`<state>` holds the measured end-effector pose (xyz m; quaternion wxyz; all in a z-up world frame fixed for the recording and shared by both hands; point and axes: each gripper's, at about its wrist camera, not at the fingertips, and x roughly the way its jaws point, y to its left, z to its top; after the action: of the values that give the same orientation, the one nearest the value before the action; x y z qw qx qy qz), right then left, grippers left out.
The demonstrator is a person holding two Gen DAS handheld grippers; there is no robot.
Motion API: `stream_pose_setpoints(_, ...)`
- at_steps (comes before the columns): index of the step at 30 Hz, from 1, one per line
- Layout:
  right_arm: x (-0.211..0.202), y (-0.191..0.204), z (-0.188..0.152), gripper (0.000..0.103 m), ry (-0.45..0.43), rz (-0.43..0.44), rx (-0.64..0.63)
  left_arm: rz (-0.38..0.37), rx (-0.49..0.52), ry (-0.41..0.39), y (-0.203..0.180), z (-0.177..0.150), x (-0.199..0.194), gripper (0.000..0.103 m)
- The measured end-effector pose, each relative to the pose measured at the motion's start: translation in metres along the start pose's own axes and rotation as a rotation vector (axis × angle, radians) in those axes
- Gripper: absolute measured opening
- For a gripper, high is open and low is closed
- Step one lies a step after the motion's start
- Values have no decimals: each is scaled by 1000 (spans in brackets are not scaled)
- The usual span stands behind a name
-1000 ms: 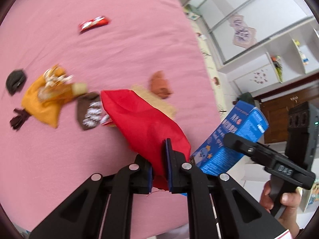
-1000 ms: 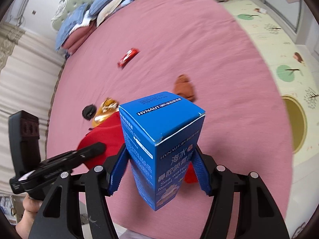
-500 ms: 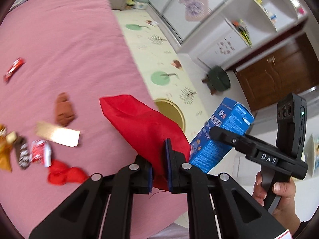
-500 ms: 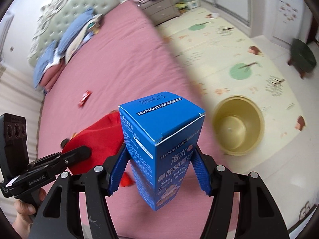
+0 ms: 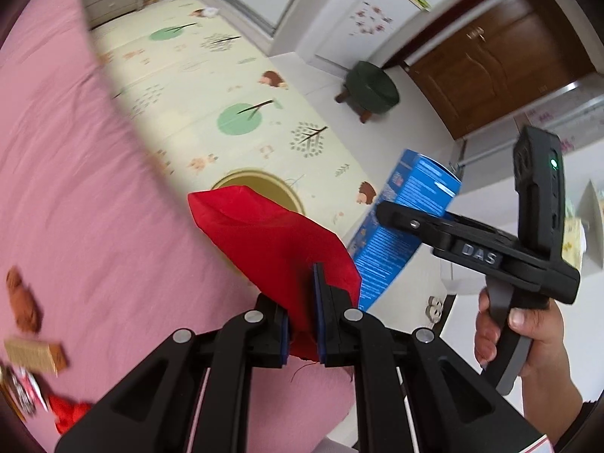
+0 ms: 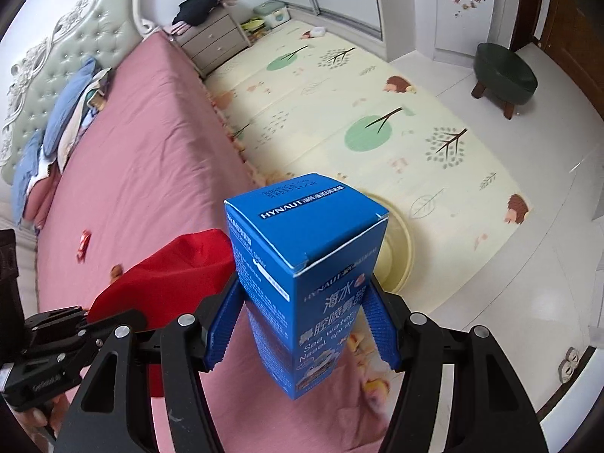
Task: Collect trash
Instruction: 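Carry both items over the yellow bin and open both tools to drop them, then move both tools back over the remaining items on the bed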
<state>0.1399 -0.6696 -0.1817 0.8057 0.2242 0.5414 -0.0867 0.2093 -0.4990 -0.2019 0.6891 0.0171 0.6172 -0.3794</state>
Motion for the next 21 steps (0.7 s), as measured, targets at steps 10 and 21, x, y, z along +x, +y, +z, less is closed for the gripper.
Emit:
stream_pose_setpoints(10,0,-37,18,71,-43,-74,52,103,63,-41,-7,26,6,93)
stream_pose_setpoints(21,0,23,-7,71,-8,60,-2,151,-121,-60,45,-34,-33,93)
